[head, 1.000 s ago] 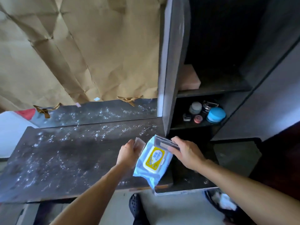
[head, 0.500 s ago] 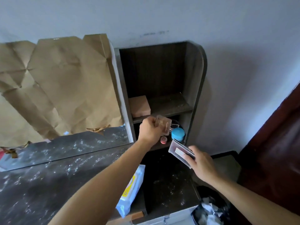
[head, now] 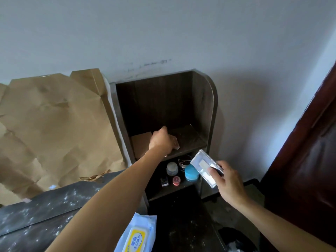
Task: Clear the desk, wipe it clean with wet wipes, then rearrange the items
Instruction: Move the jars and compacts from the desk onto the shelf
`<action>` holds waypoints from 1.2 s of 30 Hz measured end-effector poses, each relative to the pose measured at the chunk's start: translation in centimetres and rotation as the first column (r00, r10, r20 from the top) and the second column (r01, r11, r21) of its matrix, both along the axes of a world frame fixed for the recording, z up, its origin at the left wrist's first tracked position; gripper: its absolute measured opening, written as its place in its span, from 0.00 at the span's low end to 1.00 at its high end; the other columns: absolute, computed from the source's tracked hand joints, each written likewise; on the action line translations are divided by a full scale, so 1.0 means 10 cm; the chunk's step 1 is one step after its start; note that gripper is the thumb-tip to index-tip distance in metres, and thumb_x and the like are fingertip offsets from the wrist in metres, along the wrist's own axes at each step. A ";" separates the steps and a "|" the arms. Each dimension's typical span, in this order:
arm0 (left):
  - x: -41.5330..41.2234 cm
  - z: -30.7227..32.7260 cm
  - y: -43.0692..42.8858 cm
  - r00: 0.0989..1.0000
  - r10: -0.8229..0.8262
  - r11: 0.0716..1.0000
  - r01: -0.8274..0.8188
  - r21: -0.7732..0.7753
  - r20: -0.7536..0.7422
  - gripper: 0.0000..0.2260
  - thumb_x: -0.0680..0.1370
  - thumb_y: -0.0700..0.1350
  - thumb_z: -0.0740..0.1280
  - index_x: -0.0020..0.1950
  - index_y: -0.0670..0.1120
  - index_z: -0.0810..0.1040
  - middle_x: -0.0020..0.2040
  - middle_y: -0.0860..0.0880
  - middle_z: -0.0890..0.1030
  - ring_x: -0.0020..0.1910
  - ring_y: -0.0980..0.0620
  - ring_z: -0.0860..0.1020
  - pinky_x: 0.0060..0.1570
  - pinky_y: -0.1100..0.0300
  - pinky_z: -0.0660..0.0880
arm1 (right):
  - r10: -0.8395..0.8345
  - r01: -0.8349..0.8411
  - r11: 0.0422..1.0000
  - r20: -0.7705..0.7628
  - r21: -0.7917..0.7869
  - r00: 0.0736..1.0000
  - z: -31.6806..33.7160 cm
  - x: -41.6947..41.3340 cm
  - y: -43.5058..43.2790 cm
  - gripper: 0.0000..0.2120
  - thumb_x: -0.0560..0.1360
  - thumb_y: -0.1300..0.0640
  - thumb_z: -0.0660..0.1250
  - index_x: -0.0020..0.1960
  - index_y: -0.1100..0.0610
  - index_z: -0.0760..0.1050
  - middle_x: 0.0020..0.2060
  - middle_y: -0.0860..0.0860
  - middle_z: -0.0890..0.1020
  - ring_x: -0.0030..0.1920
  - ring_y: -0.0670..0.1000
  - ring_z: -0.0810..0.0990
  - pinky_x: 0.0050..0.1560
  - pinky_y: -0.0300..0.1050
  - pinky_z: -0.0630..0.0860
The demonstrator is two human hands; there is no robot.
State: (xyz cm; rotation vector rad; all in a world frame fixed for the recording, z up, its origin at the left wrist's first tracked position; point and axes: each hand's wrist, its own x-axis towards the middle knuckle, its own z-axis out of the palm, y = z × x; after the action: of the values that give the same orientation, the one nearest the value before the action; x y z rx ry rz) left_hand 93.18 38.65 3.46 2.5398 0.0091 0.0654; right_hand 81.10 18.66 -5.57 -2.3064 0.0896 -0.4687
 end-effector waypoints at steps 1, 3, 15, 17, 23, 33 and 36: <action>0.02 0.00 0.02 1.000 -0.021 0.996 0.021 0.087 -0.003 0.09 0.75 0.43 0.65 0.54 0.43 0.74 0.52 0.41 0.78 0.49 0.41 0.78 0.43 0.52 0.76 | -0.015 0.014 0.999 0.029 0.036 0.999 0.04 0.05 0.02 0.11 0.76 0.48 0.65 0.53 0.54 0.75 0.40 0.50 0.82 0.37 0.51 0.80 0.36 0.53 0.78; 0.03 -0.01 0.03 0.998 -0.061 0.977 0.059 0.206 0.007 0.09 0.77 0.44 0.65 0.55 0.43 0.74 0.53 0.41 0.78 0.51 0.41 0.78 0.42 0.53 0.72 | -0.029 0.019 0.993 0.084 0.118 0.996 0.13 0.16 0.08 0.10 0.76 0.49 0.65 0.53 0.53 0.74 0.41 0.50 0.82 0.39 0.50 0.81 0.36 0.53 0.79; -0.19 -0.21 0.15 0.921 -0.299 0.881 0.167 0.442 0.248 0.11 0.78 0.49 0.62 0.56 0.47 0.78 0.53 0.47 0.75 0.52 0.46 0.75 0.41 0.54 0.69 | -0.024 0.112 0.794 -0.153 0.598 0.988 0.47 0.84 0.51 0.17 0.78 0.53 0.64 0.64 0.55 0.68 0.53 0.58 0.79 0.38 0.50 0.80 0.26 0.36 0.74; -0.23 -0.33 0.26 0.907 -0.340 0.866 0.199 0.458 0.249 0.15 0.78 0.53 0.62 0.62 0.51 0.76 0.56 0.49 0.74 0.58 0.46 0.71 0.55 0.50 0.68 | 0.035 0.100 0.745 -0.189 0.660 0.981 0.51 0.85 0.51 0.22 0.75 0.55 0.68 0.67 0.55 0.66 0.50 0.56 0.80 0.36 0.48 0.79 0.24 0.33 0.71; -0.29 -0.53 0.39 0.863 -0.333 0.904 0.179 0.388 0.380 0.10 0.77 0.48 0.65 0.55 0.47 0.80 0.58 0.50 0.79 0.60 0.46 0.72 0.57 0.50 0.66 | 0.103 -0.085 0.968 -0.064 0.235 0.993 0.36 0.68 0.46 0.25 0.71 0.65 0.71 0.67 0.57 0.71 0.66 0.55 0.69 0.52 0.55 0.80 0.50 0.45 0.79; -0.20 -0.59 0.32 0.870 -0.227 0.947 0.091 0.309 0.438 0.09 0.77 0.46 0.65 0.52 0.44 0.80 0.52 0.47 0.83 0.60 0.44 0.74 0.59 0.49 0.67 | 0.203 -0.151 0.944 0.155 -0.295 0.967 0.30 0.92 0.40 0.15 0.75 0.67 0.64 0.60 0.58 0.78 0.63 0.53 0.77 0.57 0.54 0.80 0.57 0.41 0.75; -0.18 -0.58 0.30 0.887 -0.220 0.943 0.086 0.321 0.406 0.10 0.79 0.46 0.62 0.54 0.44 0.79 0.55 0.47 0.81 0.64 0.45 0.72 0.62 0.50 0.63 | 0.223 -0.173 0.931 0.126 -0.322 0.967 0.34 0.95 0.38 0.16 0.74 0.68 0.62 0.60 0.57 0.77 0.64 0.51 0.77 0.58 0.54 0.80 0.56 0.48 0.78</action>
State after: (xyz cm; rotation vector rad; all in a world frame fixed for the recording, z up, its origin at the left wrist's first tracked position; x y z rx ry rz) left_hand 91.43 41.66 -2.34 2.7529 -0.4112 0.6177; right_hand 90.61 22.43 -2.15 -2.5370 -0.3165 -0.5963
